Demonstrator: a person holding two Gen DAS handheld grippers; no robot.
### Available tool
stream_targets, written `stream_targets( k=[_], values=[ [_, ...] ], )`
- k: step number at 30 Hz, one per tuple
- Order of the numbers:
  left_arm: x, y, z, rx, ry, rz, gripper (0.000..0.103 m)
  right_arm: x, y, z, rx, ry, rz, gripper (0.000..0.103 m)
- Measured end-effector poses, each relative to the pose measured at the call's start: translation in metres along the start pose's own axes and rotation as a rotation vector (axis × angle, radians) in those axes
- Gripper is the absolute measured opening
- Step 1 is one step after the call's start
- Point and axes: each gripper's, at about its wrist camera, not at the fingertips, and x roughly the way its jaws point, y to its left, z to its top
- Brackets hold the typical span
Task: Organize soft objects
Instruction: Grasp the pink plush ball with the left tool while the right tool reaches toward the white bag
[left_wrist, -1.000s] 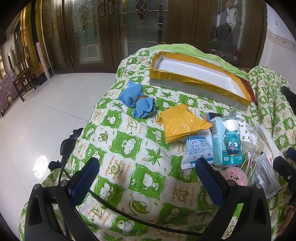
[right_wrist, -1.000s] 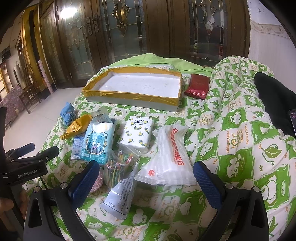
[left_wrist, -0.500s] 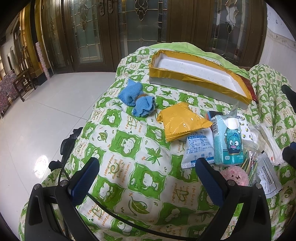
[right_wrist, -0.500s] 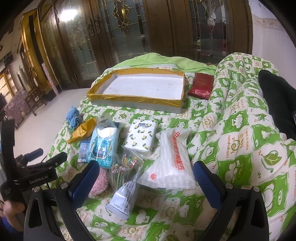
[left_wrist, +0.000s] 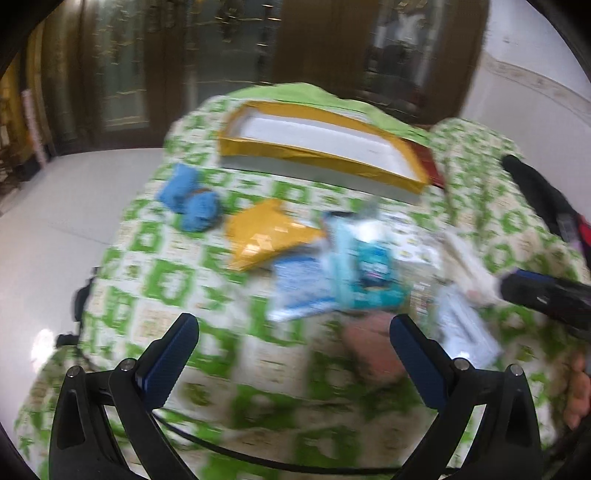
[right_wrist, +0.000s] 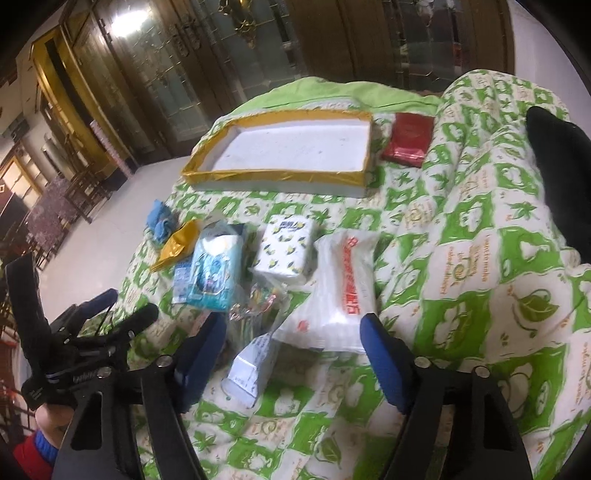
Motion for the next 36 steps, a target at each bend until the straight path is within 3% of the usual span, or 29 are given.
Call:
stream_targets(
  k=[2,6,11,15,19,23,28,36],
  values=[
    [0.003,-0.012,-0.002,0.039,0.015,-0.020,0.097,0.002,-0.003,0.000,0.009,0.001,-0.012,0.077],
    [0.017,-0.030,-0.006,0.094,0.077,-0.055,0.074,0.007,-0.013,0.003,0.035,0.008,-0.031,0.071],
    [0.034,-0.040,-0.007,0.118,0.123,-0.078,0.069,0.014,-0.018,0.007,0.043,0.031,-0.030,0.062],
    [0.049,-0.039,-0.010,0.103,0.186,-0.120,0.048,0.028,-0.019,0.016,0.038,0.068,-0.014,0.058],
    [0.044,-0.039,-0.013,0.101,0.173,-0.121,0.043,0.044,-0.024,0.024,0.043,0.108,-0.048,0.058],
    [0.039,-0.029,-0.013,0.067,0.171,-0.144,0.029,0.064,-0.028,0.035,0.036,0.154,-0.072,0.058],
    [0.035,-0.027,-0.014,0.061,0.174,-0.146,0.029,0.093,-0.038,0.043,0.052,0.237,-0.070,0.055],
    [0.043,-0.020,-0.016,0.018,0.221,-0.163,0.047,0.076,-0.039,0.038,0.039,0.147,-0.040,0.036]
  ],
)
